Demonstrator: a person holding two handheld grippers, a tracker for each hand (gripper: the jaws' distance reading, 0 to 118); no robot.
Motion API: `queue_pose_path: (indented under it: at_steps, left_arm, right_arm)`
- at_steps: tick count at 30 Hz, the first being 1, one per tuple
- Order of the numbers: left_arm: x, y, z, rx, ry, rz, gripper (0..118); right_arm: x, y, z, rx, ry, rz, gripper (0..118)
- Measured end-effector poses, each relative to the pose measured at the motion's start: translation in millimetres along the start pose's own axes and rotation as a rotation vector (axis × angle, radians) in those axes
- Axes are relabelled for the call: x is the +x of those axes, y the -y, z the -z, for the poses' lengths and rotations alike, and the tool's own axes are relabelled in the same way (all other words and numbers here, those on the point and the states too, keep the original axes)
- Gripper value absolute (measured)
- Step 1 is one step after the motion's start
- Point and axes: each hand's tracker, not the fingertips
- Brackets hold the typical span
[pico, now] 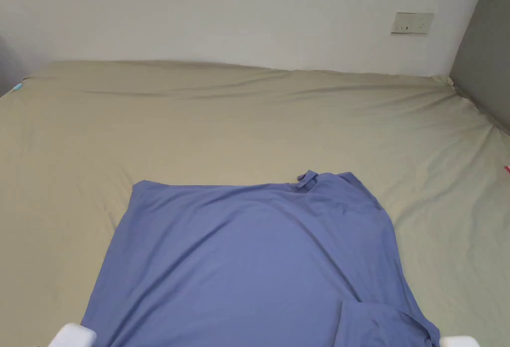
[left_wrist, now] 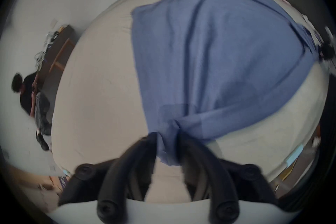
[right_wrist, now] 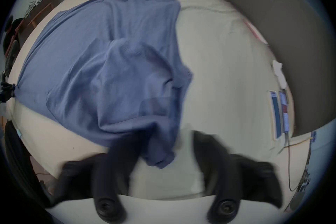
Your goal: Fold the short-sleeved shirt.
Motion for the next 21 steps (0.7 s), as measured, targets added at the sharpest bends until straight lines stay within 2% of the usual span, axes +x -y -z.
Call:
queue_pose_path:
  at_steps: [1, 2, 3, 4, 5, 7, 9, 12, 15, 17, 18, 19, 20, 21]
  left_arm:
    - [-6.5, -5.7, -9.5, 0.029, 0.013, -0.046, 83]
    - [-13.6, -12.5, -21.6, 0.090, 0.040, -0.093, 109]
    - [-19.8, -18.6, -34.0, 0.147, 0.046, -0.131, 118]
    - [-23.3, -25.4, -46.7, 0.206, 0.041, -0.159, 113]
    - [-24.9, -33.8, -67.8, 0.348, 0.044, -0.193, 113]
    - [-14.5, -57.0, -101.3, 0.410, -0.094, -0.190, 114]
    - [-9.6, -70.0, -139.6, 0.588, -0.084, -0.212, 114]
    - [-5.1, -87.6, -195.8, 0.807, -0.039, -0.325, 113]
    - [13.4, -94.8, -232.6, 0.957, -0.064, -0.329, 112]
    - [29.5, -95.1, -248.3, 1.028, -0.080, -0.304, 103]
    - [36.2, -94.1, -252.4, 1.046, -0.091, -0.295, 89]
    - [43.6, -93.7, -254.8, 1.068, -0.114, -0.280, 64]
    - [51.1, -93.2, -256.5, 1.080, -0.155, -0.258, 43]
    - [54.8, -91.9, -256.8, 1.092, -0.168, -0.235, 30]
  right_arm:
    - [2.6, -4.8, -12.5, 0.041, -0.007, 0.015, 102]
    - [4.0, -10.6, -33.5, 0.131, 0.004, 0.032, 102]
    - [2.8, -18.4, -57.1, 0.234, -0.003, 0.038, 102]
    - [2.3, -27.1, -75.7, 0.302, -0.014, 0.036, 102]
    - [-1.0, -37.8, -99.8, 0.385, -0.024, 0.037, 102]
    - [-9.7, -55.8, -140.6, 0.535, -0.045, 0.049, 102]
    - [-20.7, -73.0, -179.4, 0.676, -0.081, 0.045, 102]
    - [-43.7, -93.4, -223.7, 0.795, -0.076, 0.021, 101]
    - [-65.6, -96.5, -247.2, 0.886, -0.068, -0.008, 90]
    - [-80.4, -96.1, -252.9, 0.933, -0.038, -0.052, 48]
    - [-86.5, -94.4, -254.6, 0.944, -0.021, -0.062, 21]
    - [-91.7, -92.3, -256.0, 0.954, 0.006, -0.072, 5]
    - [-95.5, -89.6, -255.0, 0.969, -0.020, -0.076, 5]
    - [-97.9, -88.1, -256.1, 0.963, -0.036, -0.090, 3]
